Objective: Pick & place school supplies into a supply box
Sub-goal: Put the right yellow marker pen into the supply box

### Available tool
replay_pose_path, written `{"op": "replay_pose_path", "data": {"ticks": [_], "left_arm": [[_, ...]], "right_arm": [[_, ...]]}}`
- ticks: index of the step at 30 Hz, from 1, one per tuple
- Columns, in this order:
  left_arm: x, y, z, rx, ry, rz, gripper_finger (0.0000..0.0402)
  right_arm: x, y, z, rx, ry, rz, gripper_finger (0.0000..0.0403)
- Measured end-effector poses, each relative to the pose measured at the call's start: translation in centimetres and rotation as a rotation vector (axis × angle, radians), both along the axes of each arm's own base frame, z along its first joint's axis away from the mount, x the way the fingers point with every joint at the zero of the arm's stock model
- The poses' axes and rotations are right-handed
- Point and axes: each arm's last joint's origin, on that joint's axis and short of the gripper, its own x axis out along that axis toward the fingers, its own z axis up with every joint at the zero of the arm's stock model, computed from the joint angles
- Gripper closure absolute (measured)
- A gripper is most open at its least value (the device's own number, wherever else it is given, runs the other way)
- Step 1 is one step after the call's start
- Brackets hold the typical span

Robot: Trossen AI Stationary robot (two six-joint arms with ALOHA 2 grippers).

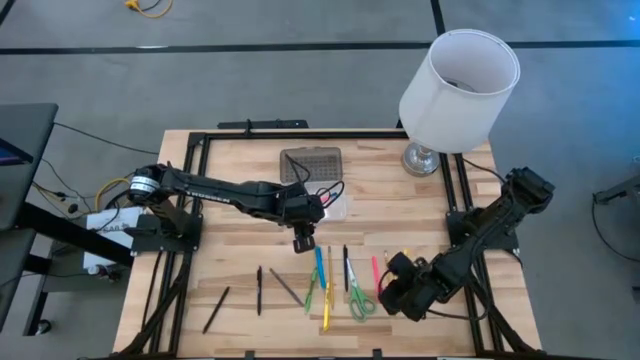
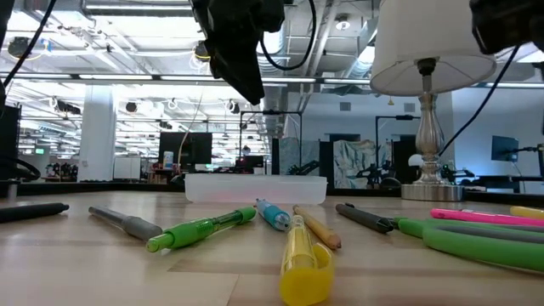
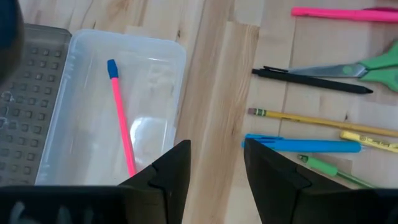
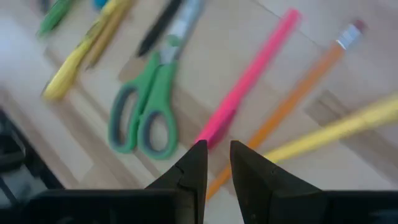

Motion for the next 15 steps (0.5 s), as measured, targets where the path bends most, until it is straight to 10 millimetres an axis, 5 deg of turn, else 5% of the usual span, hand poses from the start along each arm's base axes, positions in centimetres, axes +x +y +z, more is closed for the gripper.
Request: {"op": "replay_pose_path", "data": {"ticks": [9, 15], "left_arm": [[0.2, -0.4, 1.1, -0.040, -0.029, 0.002, 0.0261], [-0.1, -1.4, 1.3, -0.037, 0.006, -0.024, 0.0262]], "right_arm": [[0.8, 0.0, 0.6, -0.087, -0.129, 0.106, 0.0339], [-0.1, 0.4, 4.2, -0.302, -0.442, 0.082, 0.0339]]}}
